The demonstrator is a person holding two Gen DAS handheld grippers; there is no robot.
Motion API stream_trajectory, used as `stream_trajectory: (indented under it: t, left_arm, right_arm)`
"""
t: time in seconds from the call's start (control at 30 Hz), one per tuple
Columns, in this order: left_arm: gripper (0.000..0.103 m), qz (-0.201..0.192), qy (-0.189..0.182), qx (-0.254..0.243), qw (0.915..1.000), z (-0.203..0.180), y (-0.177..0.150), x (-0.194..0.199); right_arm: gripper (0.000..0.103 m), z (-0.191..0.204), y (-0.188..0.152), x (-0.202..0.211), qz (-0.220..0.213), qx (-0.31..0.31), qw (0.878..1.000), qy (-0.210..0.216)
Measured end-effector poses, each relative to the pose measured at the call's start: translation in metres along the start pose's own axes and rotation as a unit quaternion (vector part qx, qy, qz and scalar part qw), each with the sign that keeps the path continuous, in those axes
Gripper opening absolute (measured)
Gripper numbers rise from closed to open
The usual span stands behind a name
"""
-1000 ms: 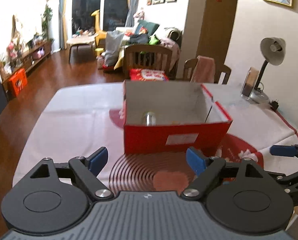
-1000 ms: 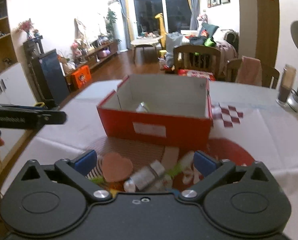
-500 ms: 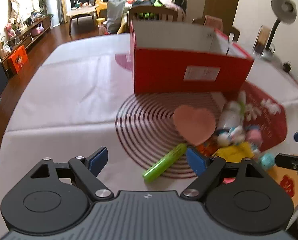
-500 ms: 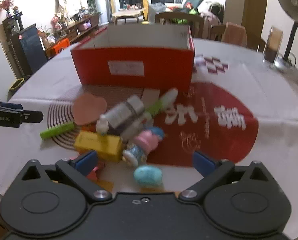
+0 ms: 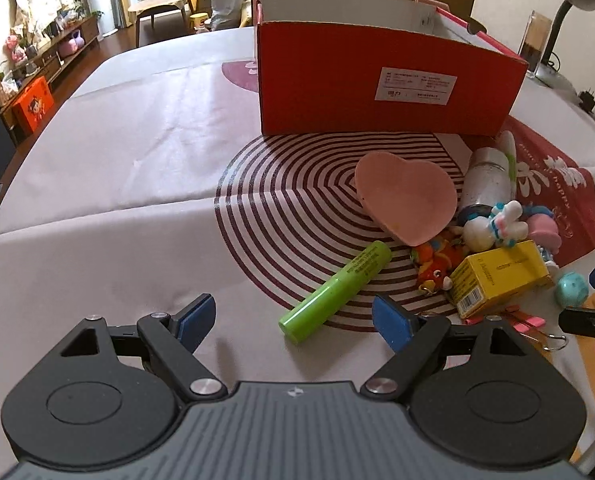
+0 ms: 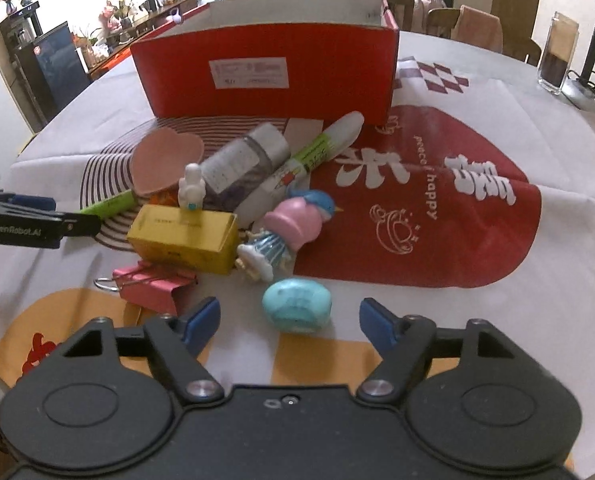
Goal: Organize rigid objects
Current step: 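Grasp the green highlighter with the left tool while the right tool grasps the teal eraser, then carry the highlighter and eraser into the red shoebox with both tools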
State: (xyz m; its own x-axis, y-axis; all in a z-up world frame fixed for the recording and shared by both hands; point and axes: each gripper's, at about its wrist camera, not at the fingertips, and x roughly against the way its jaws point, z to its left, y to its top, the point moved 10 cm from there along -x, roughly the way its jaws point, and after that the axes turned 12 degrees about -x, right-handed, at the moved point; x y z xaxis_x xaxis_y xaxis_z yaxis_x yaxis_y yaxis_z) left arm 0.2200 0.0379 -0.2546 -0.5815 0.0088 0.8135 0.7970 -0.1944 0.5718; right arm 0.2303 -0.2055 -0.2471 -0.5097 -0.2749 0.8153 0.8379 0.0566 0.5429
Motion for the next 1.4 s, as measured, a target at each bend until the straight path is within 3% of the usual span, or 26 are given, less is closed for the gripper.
stream_trajectory:
  t: [0.1, 0.2, 0.37, 0.57, 0.83, 1.4]
  left_arm:
    - [0.085, -0.002, 0.000, -0.004, 1.0000, -0.002, 0.002, -0.003]
    - [0.071, 0.002, -0.003, -0.016, 0.9999, -0.007, 0.004, -0.006]
    - [0.066, 0.003, -0.001, -0.025, 0.9997, -0.012, 0.009, -0.008]
    - [0.039, 0.002, -0.009, -0.038, 0.9992, -0.024, 0.011, -0.005]
    - [0.019, 0.008, -0.012, -0.026, 0.9996, -0.033, 0.011, -0.003]
    - [0.016, -0.019, -0.020, 0.029, 0.9992, -0.023, 0.021, 0.044]
  right_arm:
    - [0.070, 0.000, -0.001, -0.002, 0.004, 0.001, 1.000, 0.000]
    - [0.064, 0.000, -0.002, -0.003, 0.007, 0.003, 1.000, 0.001]
    - [0.056, -0.003, -0.001, -0.006, 0.007, -0.001, 1.000, 0.000]
    - [0.040, -0.006, 0.001, -0.005, 0.004, -0.001, 1.000, -0.006]
    - [0.039, -0.008, 0.000, -0.002, 0.003, 0.009, 1.000, -0.016]
    - [0.038, 0.012, 0.036, 0.052, -0.040, 0.014, 0.999, 0.006]
